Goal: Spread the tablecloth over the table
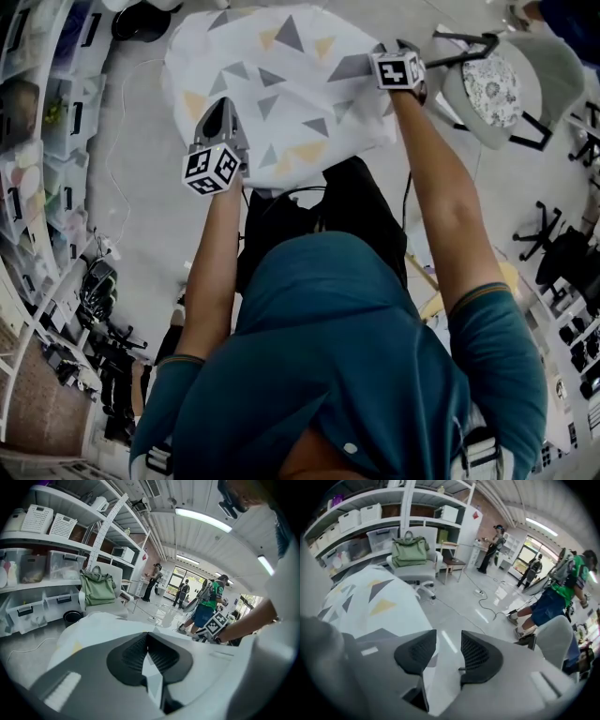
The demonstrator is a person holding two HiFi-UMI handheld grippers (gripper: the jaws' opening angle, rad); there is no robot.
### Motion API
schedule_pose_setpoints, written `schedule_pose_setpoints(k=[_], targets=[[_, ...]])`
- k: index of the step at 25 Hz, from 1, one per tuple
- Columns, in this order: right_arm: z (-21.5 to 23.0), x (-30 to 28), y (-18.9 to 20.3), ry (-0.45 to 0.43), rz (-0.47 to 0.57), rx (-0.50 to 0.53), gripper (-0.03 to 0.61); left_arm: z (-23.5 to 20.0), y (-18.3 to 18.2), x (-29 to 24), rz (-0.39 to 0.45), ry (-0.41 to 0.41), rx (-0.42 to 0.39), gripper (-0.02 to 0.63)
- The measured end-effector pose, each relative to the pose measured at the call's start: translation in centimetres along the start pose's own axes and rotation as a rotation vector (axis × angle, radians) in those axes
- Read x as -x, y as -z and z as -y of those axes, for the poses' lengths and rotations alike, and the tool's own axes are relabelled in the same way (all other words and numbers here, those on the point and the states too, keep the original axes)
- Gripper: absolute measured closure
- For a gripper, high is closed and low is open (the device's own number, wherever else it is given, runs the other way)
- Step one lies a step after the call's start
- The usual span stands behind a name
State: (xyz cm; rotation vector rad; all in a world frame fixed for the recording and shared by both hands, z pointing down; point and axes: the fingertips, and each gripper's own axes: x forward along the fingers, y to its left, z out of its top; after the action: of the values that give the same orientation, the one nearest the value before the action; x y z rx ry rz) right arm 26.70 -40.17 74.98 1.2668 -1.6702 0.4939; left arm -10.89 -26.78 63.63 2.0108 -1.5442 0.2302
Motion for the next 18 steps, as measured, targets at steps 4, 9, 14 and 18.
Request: schedule_pose_setpoints(k=[4,9,14,18], targets=[[-4.0,4.7,-2.5,-0.089,0.226,0.086,0.410,-0.4,0.1,-0.1,-0.002,-0.017,0.007,0.617],[-12.1,2.8,1.8,-0.310,0.151,0.017,0.410,-0.9,0.8,-0.4,-0.020,-0.019,0.016,0.617],[-11.1,2.2,0.8,-0.374,0.187,-0.198,0.411,-1.9,0.2,0.3,-0.006,-0.025,0.013,0.617],[-10.6,3.4,0.3,-0.372,0.163,-0.164,0.413,-2.1,-1.0,1.4,0.019,-0.016,0.003,0.617]])
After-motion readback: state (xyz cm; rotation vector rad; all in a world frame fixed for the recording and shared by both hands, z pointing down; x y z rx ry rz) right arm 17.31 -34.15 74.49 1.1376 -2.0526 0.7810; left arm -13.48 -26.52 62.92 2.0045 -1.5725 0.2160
